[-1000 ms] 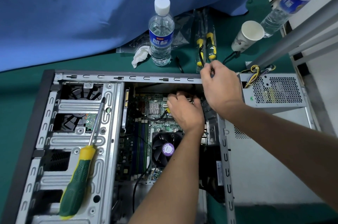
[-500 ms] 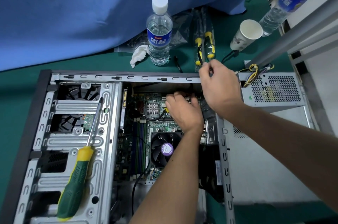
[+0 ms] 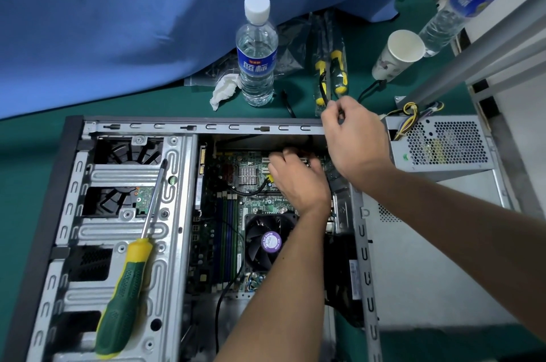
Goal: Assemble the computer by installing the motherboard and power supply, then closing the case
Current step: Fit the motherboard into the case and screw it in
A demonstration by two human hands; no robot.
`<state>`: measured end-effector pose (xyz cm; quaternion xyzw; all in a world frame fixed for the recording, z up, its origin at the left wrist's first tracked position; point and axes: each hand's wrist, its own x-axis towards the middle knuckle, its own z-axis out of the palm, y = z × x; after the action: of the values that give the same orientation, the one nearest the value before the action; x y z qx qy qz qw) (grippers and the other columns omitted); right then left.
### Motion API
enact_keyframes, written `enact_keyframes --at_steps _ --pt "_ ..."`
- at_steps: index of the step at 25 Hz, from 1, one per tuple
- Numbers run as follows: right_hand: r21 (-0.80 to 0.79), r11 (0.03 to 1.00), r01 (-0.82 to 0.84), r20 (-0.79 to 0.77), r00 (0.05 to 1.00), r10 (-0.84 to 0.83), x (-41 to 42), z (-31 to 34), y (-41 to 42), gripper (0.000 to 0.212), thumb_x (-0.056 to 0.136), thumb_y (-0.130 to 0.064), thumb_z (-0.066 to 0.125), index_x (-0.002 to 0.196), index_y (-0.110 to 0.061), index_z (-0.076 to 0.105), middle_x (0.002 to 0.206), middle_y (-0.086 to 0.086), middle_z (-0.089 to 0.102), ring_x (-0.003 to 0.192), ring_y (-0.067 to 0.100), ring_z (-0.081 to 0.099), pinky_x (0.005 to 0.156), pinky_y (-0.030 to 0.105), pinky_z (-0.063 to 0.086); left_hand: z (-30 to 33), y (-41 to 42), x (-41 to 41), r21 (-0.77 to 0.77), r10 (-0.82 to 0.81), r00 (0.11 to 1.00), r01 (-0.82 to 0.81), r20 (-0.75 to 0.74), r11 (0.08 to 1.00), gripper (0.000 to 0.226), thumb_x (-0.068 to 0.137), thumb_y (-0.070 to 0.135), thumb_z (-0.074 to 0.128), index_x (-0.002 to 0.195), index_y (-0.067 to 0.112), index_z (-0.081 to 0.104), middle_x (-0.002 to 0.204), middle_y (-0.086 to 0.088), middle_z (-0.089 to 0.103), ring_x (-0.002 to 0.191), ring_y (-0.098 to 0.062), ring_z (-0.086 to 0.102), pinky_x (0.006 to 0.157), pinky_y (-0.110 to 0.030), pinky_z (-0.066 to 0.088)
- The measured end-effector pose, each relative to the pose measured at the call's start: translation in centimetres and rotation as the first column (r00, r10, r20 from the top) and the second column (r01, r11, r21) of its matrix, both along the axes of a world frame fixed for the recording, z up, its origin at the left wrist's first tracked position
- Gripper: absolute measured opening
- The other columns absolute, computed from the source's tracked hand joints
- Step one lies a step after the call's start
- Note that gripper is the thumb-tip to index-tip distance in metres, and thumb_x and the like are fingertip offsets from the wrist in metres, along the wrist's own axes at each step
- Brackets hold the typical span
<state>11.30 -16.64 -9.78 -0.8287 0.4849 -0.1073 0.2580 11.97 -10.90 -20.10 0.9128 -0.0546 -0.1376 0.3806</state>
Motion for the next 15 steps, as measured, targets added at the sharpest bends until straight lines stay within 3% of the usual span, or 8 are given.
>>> enact_keyframes --at_steps 15 --pt "-0.001 1.000 -0.005 -0.005 1.000 0.005 -0.03 0.00 -0.04 0.034 0.102 -0.037 0.036 0.081 -0.013 0.049 0.074 0.008 0.059 0.074 0.033 0.053 0.064 0.037 0.036 0.16 -0.11 -0.09 0.034 -0.020 1.000 0.020 -0.001 0.999 0.030 0.083 0.021 0.070 0.106 0.002 0.064 0.118 -0.013 0.050 0.113 -0.029 0.042 0.098 -0.036 0.034"
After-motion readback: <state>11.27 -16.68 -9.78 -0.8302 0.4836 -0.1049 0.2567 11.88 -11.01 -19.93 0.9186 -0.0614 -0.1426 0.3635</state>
